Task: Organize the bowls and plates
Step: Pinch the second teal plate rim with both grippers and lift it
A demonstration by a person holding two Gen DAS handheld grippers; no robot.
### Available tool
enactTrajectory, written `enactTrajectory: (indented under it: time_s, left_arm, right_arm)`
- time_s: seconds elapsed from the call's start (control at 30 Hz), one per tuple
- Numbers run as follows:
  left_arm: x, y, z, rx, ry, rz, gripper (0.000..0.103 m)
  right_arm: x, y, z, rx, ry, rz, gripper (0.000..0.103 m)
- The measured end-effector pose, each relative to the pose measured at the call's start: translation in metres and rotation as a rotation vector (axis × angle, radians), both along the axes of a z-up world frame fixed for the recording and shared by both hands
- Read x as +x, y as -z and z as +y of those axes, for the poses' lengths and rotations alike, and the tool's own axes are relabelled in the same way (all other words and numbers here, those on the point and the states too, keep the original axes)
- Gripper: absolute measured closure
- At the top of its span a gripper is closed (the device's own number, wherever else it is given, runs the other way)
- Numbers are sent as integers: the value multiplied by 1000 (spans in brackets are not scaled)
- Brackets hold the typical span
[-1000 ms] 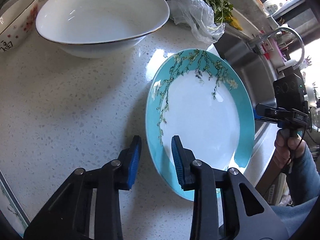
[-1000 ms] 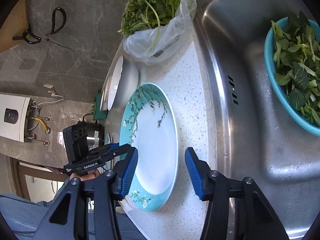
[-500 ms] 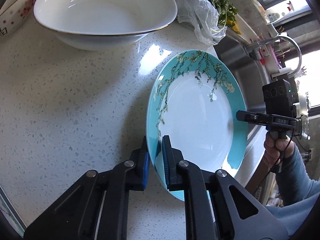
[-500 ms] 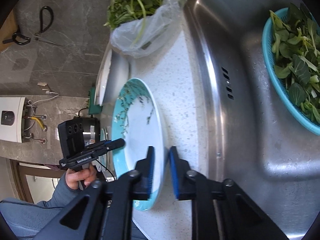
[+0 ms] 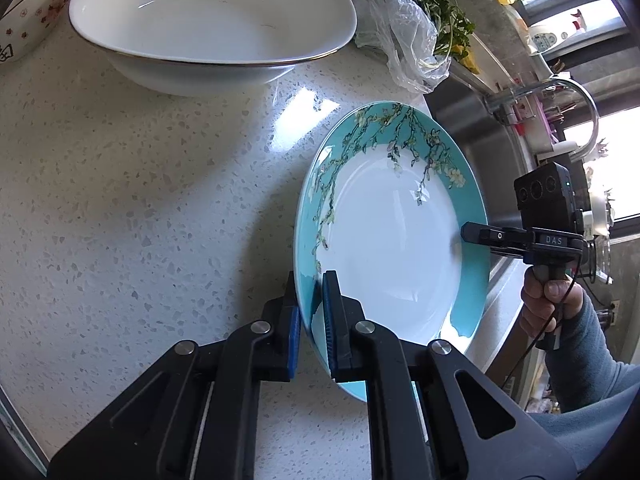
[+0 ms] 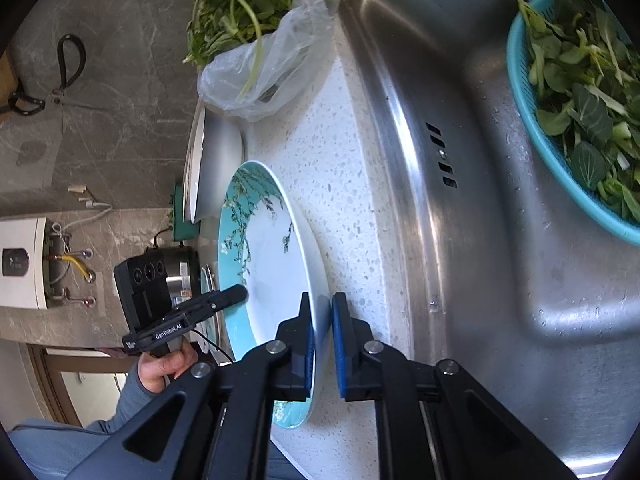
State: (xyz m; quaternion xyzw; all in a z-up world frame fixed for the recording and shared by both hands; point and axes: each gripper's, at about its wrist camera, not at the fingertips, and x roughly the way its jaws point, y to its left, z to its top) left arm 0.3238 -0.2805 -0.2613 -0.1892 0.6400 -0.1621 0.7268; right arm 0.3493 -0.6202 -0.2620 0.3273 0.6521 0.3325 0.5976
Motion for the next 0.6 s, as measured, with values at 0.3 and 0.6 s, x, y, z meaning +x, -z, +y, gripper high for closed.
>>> enactTrajectory:
  time_s: [0.3, 0.6]
  left_arm:
    - [-1, 0, 0, -4, 7, -10, 95]
    - [0, -7, 7, -5, 6, -31, 96]
  right_arm:
    - [0, -2, 3, -25, -11, -3, 93]
    - [-1, -9, 10, -16, -5, -9, 93]
